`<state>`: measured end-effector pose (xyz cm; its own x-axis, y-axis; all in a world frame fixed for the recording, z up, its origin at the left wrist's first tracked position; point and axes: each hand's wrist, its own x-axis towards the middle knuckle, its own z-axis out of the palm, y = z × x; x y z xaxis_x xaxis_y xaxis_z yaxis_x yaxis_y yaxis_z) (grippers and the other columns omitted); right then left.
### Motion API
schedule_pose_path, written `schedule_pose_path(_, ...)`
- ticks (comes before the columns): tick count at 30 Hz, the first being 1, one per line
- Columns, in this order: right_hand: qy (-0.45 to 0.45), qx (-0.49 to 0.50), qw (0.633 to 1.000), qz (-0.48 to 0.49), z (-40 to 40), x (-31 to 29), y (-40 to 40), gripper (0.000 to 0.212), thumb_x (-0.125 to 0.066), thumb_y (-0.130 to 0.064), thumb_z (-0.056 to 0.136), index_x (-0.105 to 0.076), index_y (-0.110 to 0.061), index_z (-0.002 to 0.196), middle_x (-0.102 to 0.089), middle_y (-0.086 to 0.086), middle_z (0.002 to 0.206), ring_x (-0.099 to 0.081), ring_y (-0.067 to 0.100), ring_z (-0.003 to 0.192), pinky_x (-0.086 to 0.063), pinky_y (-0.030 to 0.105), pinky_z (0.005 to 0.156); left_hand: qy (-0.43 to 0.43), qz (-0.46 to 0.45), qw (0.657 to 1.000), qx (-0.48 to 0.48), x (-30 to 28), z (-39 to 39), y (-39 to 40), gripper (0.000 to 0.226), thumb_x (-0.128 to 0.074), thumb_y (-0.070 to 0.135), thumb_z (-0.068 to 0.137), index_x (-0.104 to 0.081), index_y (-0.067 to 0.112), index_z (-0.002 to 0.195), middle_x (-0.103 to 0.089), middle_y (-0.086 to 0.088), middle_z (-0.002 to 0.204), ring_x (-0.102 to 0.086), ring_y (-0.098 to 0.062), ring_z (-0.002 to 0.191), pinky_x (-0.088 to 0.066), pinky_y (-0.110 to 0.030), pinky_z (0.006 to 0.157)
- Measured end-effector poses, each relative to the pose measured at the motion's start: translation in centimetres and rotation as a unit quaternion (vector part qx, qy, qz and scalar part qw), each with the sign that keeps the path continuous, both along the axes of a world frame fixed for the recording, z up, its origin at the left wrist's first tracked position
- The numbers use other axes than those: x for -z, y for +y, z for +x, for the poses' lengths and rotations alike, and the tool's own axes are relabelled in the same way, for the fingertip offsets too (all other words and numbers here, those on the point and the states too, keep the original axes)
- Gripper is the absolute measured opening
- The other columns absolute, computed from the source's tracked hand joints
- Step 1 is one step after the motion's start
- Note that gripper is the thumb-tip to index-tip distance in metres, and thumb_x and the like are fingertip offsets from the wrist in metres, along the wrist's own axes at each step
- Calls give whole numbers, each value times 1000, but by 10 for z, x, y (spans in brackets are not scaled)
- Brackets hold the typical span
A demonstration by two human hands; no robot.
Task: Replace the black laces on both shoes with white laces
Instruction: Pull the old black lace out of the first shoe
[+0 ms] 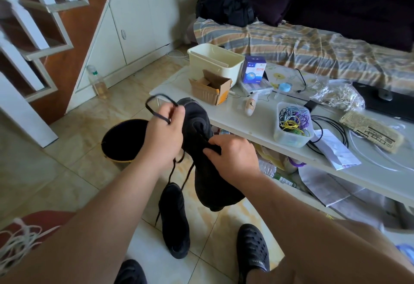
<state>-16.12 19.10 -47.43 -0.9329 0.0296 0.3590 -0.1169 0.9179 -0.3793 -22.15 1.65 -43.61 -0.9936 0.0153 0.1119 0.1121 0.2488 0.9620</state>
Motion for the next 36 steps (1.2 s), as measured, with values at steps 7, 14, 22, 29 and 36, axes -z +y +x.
schedule_pose_path(7, -141, 100, 985, -4, -4, 32, 27, 19, -67, -42, 91, -72, -31, 106, -68, 0, 94, -64, 29, 89, -43, 31, 69, 105, 424, 899, -38, -126, 8, -32, 20, -41, 26, 112, -43, 20, 94, -53, 10, 69, -30, -7, 53, -22, -21, 47)
schedule_pose_path(14, -169, 107, 980, -1, -2, 41, 33, 16, -66, -41, 90, -72, -30, 102, -58, -2, 84, -59, 27, 84, -43, 30, 67, 146, 384, 912, -10, -116, -2, -60, 16, -51, 29, 104, -46, 22, 90, -41, 12, 65, -30, -5, 50, -25, -20, 44)
schedule_pose_path(22, -81, 53, 995, -19, -5, 26, 16, 19, -68, -46, 92, -74, -32, 104, -70, -6, 86, -62, 21, 78, -50, 31, 69, -99, -106, 989, 17, 25, 4, -12, 11, -69, 37, 95, -69, 38, 106, -66, 12, 85, -63, -10, 76, -45, -27, 64)
schedule_pose_path(29, -48, 26, 998, -34, -2, 16, 10, 14, -70, -44, 91, -75, -33, 98, -71, -11, 85, -61, 15, 76, -49, 30, 68, -44, -246, 968, 12, 48, -2, 2, 23, -72, 43, 95, -62, 22, 91, -65, 10, 83, -63, -11, 82, -45, -30, 68)
schedule_pose_path(36, -51, 26, 998, -26, -3, 17, 10, 14, -71, -42, 92, -75, -31, 100, -71, -10, 87, -57, 15, 75, -44, 29, 67, -26, -145, 989, 27, 28, 3, 7, 34, -48, 46, 106, -61, 18, 93, -64, -1, 81, -60, -17, 74, -44, -35, 65)
